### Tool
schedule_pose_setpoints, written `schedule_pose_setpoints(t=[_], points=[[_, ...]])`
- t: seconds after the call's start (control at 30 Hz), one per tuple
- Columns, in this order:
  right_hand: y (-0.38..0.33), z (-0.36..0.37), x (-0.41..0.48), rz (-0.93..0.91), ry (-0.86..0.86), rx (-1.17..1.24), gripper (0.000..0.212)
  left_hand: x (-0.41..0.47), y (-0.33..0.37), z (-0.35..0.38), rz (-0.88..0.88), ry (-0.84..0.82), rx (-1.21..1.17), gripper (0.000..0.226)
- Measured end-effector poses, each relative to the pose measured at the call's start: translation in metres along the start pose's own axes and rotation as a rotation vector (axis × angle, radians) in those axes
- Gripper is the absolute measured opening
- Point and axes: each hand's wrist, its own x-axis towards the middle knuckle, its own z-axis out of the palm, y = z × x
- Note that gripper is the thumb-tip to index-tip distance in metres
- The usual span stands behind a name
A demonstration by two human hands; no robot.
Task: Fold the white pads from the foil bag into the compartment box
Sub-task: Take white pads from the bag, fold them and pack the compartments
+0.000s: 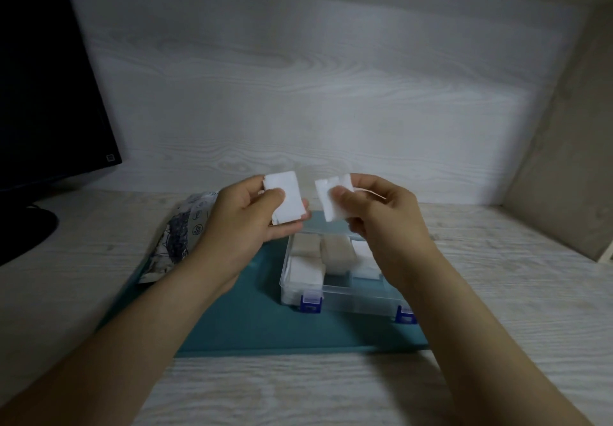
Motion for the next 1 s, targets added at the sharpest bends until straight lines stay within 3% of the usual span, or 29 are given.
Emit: schedule_pose_setpoints(t=[0.13, 0.3, 0.4, 0.57, 0.73, 0.87, 1.0], points=[[-0.002, 0.006, -0.004, -0.024, -0.135, 0.148, 0.022, -0.005, 0.003, 0.006, -0.153, -0.097, -0.194, 0.027], [-0.004, -0.010, 0.003, 0.006, 0.068, -0.052, 0.045, -0.009, 0.002, 0.012, -0.296, -0.129, -0.425, 0.029], [-0.003, -0.030, 0.010, 0.013, 0.166, -0.310, 0.051, -0.014, -0.003, 0.015, -0.277, -0.152, -0.359, 0.046], [0.003, -0.039, 0.014, 0.030, 0.038, -0.699, 0.027, -0.015, -0.017, 0.018, -0.205, -0.202, -0.087, 0.077], [0.003, -0.043, 0.017, 0.016, 0.009, -0.864, 0.018, -0.015, -0.017, 0.018, -0.176, -0.171, -0.038, 0.083], [0.002, -0.044, 0.017, 0.019, -0.018, -0.893, 0.017, -0.014, -0.017, 0.017, -0.179, -0.191, -0.063, 0.068], [0.005, -0.041, 0.017, -0.010, -0.061, -0.999, 0.020, -0.014, -0.016, 0.017, -0.187, -0.198, -0.076, 0.070]])
